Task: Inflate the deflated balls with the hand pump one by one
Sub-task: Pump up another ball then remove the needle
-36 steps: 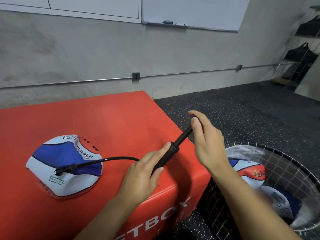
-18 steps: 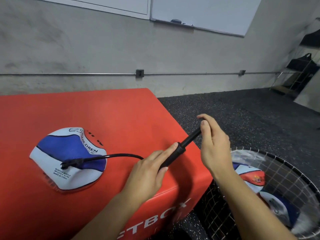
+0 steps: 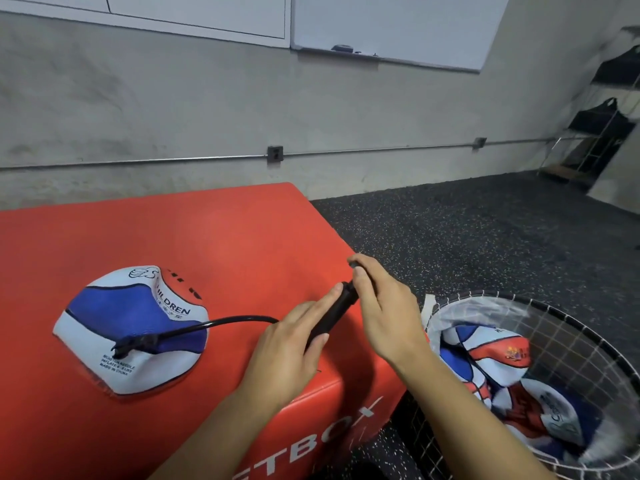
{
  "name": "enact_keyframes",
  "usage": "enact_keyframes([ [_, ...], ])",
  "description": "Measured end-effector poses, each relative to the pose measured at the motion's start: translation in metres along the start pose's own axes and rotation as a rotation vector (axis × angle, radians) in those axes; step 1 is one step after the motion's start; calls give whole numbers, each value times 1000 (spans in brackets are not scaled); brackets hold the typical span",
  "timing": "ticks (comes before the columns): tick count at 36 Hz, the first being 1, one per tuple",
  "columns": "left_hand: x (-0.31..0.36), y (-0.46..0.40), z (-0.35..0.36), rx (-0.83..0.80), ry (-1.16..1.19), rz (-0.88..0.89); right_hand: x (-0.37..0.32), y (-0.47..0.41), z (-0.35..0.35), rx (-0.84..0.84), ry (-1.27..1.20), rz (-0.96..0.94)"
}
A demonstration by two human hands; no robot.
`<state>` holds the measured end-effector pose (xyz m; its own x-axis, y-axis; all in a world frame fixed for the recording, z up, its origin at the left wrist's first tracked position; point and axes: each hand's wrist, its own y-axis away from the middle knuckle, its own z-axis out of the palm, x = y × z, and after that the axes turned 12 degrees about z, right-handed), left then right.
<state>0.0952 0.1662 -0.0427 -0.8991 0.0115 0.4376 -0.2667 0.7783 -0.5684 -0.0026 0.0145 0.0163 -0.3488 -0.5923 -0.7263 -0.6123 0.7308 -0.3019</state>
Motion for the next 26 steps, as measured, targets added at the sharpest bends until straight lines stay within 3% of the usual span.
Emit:
enact_keyframes([
  [12,6,-2,6,-89,-46,58,26,-35,-73,329,-260,98],
  [19,6,-2,5,-85,-26,37,22,-35,-64,338,-298,112],
  [26,2,0,3,-50,10,4,6,-30,-33,230,-244,77],
])
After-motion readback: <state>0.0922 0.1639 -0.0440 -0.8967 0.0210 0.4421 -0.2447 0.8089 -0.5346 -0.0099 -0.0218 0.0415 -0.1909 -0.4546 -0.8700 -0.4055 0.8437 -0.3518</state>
